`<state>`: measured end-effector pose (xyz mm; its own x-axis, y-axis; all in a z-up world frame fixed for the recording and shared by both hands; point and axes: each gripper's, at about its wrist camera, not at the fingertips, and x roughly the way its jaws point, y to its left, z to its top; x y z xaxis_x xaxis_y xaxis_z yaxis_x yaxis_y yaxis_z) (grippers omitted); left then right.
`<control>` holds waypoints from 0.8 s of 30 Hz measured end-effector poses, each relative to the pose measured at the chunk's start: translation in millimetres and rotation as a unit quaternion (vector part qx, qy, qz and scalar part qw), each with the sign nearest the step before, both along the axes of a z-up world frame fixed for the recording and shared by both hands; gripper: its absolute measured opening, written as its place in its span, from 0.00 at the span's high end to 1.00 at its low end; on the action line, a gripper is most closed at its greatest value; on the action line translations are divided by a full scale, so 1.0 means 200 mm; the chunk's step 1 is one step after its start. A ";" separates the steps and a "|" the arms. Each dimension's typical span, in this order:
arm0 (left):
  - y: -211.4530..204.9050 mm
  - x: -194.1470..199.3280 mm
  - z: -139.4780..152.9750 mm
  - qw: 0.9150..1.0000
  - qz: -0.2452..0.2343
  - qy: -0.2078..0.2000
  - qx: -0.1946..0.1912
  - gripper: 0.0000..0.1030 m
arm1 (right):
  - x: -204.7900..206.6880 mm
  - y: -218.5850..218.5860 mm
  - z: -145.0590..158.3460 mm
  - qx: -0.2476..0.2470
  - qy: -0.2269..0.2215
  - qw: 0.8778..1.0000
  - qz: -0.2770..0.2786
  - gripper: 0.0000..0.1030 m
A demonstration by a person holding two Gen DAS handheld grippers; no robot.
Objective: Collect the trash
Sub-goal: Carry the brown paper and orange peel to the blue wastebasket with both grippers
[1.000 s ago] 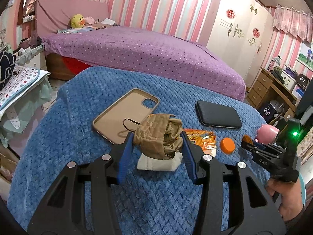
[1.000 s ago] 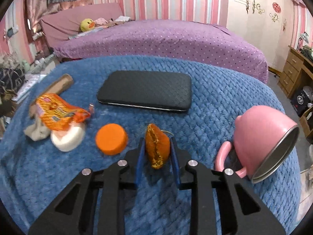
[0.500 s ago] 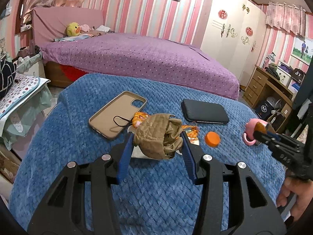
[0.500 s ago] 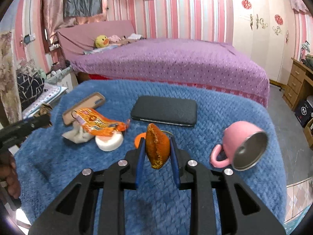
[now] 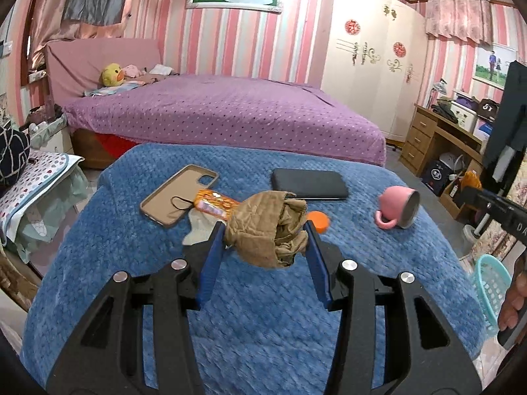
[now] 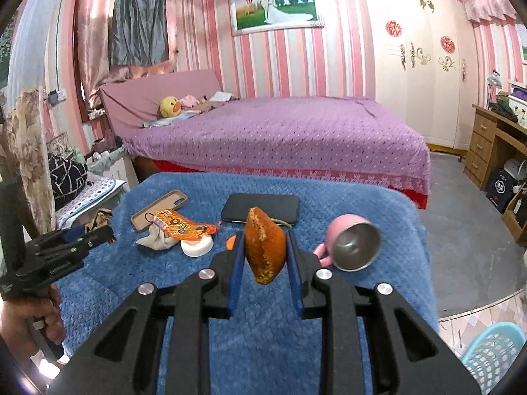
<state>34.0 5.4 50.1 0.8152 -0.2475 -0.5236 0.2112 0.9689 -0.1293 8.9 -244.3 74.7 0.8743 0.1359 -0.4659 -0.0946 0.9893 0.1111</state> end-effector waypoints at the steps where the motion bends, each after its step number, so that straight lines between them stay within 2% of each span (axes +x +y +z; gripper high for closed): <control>1: -0.02 -0.02 0.01 1.000 -0.003 -0.002 0.000 0.55 | -0.03 -0.02 0.02 -0.001 -0.002 1.000 -0.002 0.76; 12: -0.17 -0.16 0.13 0.999 -0.020 -0.032 -0.016 0.55 | -0.29 -0.22 0.15 -0.007 -0.015 0.999 -0.028 0.76; 17: -0.26 -0.18 0.13 0.999 -0.035 -0.029 -0.013 0.55 | -0.40 -0.36 0.07 0.008 -0.011 0.998 -0.054 0.76; 19: -0.29 -0.20 0.13 0.999 -0.038 -0.032 -0.008 0.55 | -0.42 -0.41 0.02 0.011 0.007 0.998 -0.060 0.76; 22: -0.32 -0.21 0.12 0.998 -0.044 -0.033 0.000 0.55 | -0.46 -0.48 0.05 -0.004 0.003 0.997 -0.080 0.76; 24: -0.34 -0.22 0.11 0.998 -0.049 -0.031 -0.003 0.55 | -0.51 -0.54 0.08 0.009 -0.011 0.996 -0.087 0.76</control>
